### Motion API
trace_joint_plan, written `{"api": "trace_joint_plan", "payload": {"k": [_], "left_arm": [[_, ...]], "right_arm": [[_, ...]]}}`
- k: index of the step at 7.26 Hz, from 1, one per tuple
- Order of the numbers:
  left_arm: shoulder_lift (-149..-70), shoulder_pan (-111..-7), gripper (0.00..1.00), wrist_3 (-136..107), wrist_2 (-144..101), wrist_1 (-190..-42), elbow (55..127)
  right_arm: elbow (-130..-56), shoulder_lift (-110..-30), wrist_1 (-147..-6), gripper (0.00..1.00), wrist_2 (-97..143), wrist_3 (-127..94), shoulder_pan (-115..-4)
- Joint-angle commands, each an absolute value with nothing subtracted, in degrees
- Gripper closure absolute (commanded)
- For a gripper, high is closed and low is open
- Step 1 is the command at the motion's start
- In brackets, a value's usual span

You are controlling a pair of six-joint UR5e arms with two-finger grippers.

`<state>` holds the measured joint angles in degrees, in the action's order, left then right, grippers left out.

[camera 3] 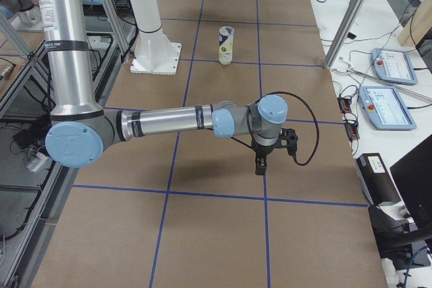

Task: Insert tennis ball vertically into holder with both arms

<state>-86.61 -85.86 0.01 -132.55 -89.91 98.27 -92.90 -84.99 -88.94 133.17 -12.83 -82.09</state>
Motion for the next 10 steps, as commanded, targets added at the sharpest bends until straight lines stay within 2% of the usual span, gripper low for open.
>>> {"api": "trace_joint_plan", "payload": {"k": [1,10], "left_arm": [[-86.13,-85.87,0.00,-0.09,-130.34,-90.26,98.35],[-86.05,-85.87,0.00,-0.18,-136.93,-90.26,98.44]], "right_arm": [[-92.99,-84.99,-88.95,0.01,133.33,-12.83,-82.09],[-92.90,-84.46,-88.86,0.01,133.42,-13.18,-82.00]]}}
